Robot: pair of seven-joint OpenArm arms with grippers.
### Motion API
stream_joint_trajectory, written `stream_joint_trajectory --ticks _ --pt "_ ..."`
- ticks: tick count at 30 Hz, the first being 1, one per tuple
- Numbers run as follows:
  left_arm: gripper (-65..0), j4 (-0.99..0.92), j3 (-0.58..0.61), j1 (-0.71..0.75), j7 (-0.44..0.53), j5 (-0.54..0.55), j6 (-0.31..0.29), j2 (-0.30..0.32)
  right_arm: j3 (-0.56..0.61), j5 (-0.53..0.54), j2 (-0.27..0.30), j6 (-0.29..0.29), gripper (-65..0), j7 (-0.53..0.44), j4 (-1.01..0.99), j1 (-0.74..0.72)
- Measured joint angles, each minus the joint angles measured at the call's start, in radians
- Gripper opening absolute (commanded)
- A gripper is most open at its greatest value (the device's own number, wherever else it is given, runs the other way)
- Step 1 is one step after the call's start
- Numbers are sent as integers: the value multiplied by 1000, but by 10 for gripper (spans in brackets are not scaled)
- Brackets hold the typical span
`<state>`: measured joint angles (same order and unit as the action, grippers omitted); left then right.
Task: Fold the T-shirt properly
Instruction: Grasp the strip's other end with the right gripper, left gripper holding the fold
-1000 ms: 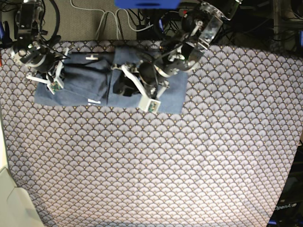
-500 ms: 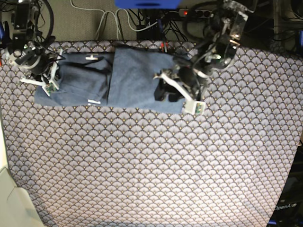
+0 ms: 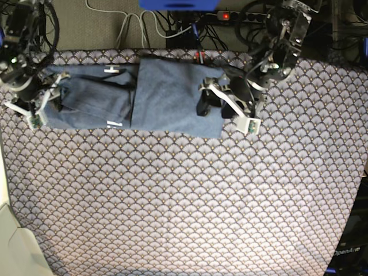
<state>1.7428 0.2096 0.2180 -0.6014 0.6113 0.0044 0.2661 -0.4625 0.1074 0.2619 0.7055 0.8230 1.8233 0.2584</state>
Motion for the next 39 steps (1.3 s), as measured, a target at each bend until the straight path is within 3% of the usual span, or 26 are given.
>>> stream_joint_trajectory --ticks 3,7,24,29,39 --pt "-237 0 -1 0 2 0 3 2 -68 -3 -3 -8 -329 72 -100 -67" --pt "-237 0 0 2 -1 0 3 2 -100 6 -4 -9 -329 75 -182 -102" --pt "-237 2 0 3 -1 0 3 3 -102 1 -31 -7 -329 125 -163 -91" --pt "-237 2 0 3 -1 0 3 3 -99 6 -68 -7 -329 128 -114 -97" --pt "-237 2 0 3 -1 0 3 3 -100 5 -74 -7 -329 127 -179 -97"
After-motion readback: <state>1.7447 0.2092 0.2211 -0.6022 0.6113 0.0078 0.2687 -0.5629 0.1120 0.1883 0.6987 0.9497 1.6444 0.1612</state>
